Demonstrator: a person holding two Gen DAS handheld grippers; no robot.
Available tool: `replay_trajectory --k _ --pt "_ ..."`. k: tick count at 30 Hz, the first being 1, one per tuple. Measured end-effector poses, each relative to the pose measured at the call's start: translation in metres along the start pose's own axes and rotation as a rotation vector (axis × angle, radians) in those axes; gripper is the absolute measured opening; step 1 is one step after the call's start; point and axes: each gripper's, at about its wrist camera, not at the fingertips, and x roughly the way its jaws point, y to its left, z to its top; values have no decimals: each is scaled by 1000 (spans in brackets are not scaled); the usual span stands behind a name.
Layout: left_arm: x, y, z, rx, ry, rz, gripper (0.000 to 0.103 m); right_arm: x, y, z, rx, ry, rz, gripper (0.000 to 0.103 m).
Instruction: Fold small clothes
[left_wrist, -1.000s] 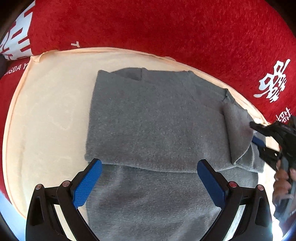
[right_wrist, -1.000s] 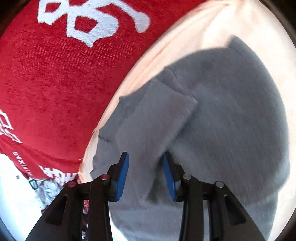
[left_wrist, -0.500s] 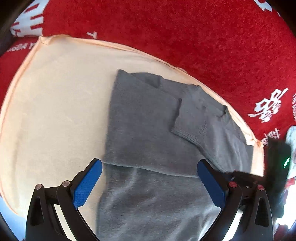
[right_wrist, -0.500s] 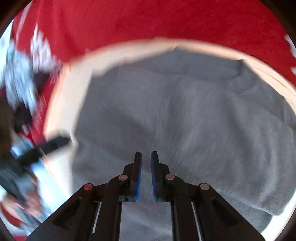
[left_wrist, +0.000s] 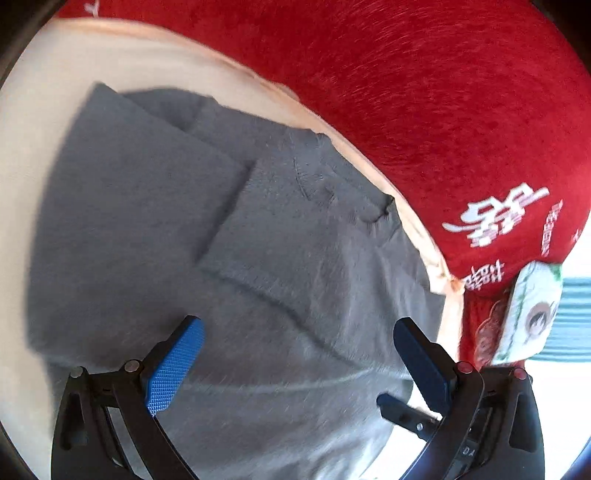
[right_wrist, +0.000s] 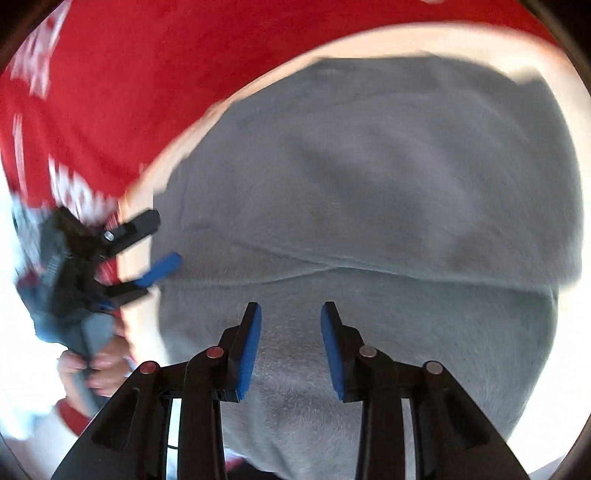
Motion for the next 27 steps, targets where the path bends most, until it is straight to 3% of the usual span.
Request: replay_trajectory --k 9,11,12,13,14,15,16,23,24,25,27 --pt "17 -11 28 -117 -73 -27 103 -18 -68 -8 251 -76 129 37" --pt "13 -10 29 -143 -116 -11 97 -24 -78 -11 274 -88 138 37" --pt "10 -7 30 -157 -138 5 81 -26 -81 -15 284 -95 142 37" --pt "8 -4 30 -170 -148 27 58 -29 -88 -17 300 -104 146 37" --pt "9 -1 32 -179 -143 43 44 -31 -92 -20 312 -110 150 37" --pt "10 2 32 -179 -133 40 17 -32 -97 -20 332 -121 156 37" --pt "12 4 32 -174 -122 39 8 -32 -99 -20 358 -133 166 37" --pt "-1 -13 23 -18 -139 68 8 -54 -143 -8 576 -283 205 37" --pt "-5 -16 21 -7 -143 62 8 -61 -147 -5 585 -303 182 30" --pt "-10 -17 18 0 -144 51 8 -69 -149 0 572 -328 150 16" --pt "-15 -23 12 17 -141 40 8 -89 -144 10 481 -357 92 13"
